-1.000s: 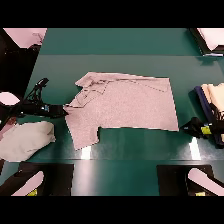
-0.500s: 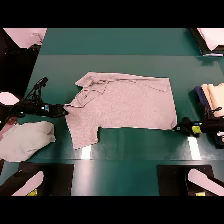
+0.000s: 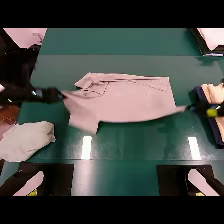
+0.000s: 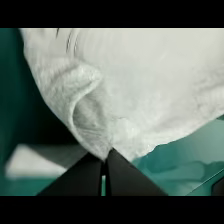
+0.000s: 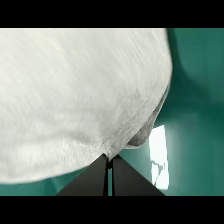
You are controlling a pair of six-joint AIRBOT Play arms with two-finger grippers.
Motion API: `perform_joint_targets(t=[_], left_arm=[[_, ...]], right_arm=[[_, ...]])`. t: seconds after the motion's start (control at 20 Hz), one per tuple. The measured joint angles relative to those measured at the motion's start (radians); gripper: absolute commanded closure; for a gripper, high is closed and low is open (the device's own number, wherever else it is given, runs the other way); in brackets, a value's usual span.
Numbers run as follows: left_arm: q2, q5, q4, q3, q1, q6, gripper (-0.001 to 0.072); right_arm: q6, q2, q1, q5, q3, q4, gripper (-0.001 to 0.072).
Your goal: Fold the shirts.
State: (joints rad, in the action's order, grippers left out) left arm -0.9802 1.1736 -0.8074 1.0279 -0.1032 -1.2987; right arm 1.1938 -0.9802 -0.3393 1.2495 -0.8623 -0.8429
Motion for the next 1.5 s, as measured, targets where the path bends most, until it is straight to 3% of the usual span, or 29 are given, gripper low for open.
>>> perform_joint_targets(t=[0.45,0.7,1.0,1.25,1.5], left_arm=[[0.005,-0.042,0.024,0.942,0.0,-0.035,0.0685],[0.057,-0.123,0.035,1.159,0.0,-0.048,0.0685],[0.113,-0.153,0.048,1.176,0.0,-0.055,0.0685],[0.075,-0.089,0.011,0.874,0.0,-0.057,0.0685],[-0.133,-0.003,0.001,0.582,0.001,-0.058,0.0684]], right_arm=[[0.043,0.048,-0.005,-0.041,-0.765,0.126,0.0701],[0.076,0.052,-0.082,-0.035,-1.056,0.132,0.0701],[0.134,0.055,-0.184,0.018,-1.143,0.133,0.0702],[0.212,-0.038,-0.187,0.151,-0.99,0.105,0.0702],[0.283,-0.247,-0.026,0.25,-0.801,-0.102,0.0702]])
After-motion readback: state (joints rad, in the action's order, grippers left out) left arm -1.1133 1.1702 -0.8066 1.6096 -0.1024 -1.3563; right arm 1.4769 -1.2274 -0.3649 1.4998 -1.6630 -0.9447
